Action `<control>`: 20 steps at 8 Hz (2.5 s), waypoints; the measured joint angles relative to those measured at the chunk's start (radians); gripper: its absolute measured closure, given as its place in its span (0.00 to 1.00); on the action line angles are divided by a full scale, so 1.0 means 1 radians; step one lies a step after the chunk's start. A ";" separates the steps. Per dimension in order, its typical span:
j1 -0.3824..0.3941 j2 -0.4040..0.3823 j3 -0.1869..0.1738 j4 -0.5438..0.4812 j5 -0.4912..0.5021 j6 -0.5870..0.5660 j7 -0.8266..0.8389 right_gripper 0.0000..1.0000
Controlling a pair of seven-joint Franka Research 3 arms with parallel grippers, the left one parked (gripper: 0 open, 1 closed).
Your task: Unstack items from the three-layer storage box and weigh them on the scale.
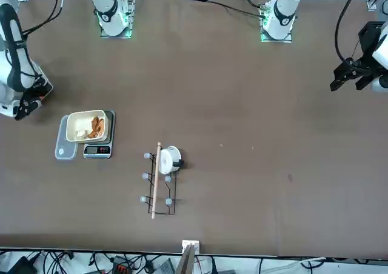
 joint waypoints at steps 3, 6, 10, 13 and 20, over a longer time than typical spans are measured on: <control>0.053 -0.020 0.001 0.177 0.125 -0.204 0.038 0.98; 0.124 -0.036 0.003 0.395 0.267 -0.383 0.229 0.94; 0.254 -0.061 0.006 0.535 0.288 -0.438 0.524 0.25; 0.376 -0.124 0.011 0.582 0.294 -0.454 0.737 0.00; 0.496 -0.499 0.057 0.176 0.296 -0.297 0.964 0.00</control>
